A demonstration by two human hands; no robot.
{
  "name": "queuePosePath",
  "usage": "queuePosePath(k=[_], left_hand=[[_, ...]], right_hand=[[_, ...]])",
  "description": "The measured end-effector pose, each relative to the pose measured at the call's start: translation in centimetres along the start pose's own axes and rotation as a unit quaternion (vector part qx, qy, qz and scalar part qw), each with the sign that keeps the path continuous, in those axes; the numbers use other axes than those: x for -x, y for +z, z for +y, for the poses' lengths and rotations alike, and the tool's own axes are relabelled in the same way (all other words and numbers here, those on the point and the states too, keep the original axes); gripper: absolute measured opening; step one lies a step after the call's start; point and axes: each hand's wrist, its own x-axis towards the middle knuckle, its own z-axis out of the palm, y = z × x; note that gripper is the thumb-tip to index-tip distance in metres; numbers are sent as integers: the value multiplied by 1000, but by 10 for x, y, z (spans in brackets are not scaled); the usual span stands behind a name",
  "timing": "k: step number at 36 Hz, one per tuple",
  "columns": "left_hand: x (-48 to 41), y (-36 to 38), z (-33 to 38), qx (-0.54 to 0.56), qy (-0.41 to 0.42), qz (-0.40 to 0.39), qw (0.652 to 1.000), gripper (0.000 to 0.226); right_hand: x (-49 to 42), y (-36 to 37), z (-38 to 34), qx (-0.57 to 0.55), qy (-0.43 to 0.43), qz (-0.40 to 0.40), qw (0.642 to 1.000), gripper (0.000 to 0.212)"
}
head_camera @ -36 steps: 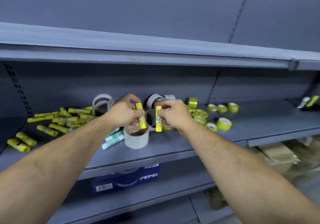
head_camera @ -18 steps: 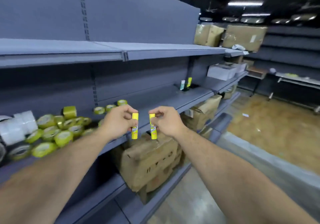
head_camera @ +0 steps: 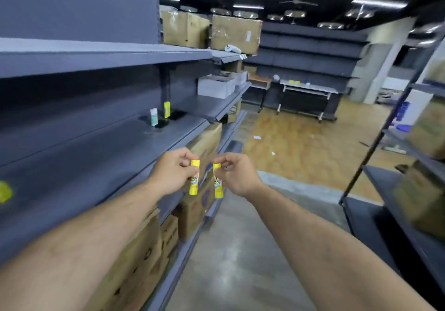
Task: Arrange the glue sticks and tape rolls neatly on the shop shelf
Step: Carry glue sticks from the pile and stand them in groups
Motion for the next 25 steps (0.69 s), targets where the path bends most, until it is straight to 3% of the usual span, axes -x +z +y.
queuePosePath(k=[4,15,25], left_hand=[[-65,25,2,13,10,-29,999,23],[-212,87,5,32,30,-70,997,21],[-330,138,-3,26,-10,-15,999,25]], right_hand=[[-47,-25,14,11,25,24,999,32],[-171,-70,58,29,40,71,996,32],[-313,-93,127,-21,24,23,999,20]])
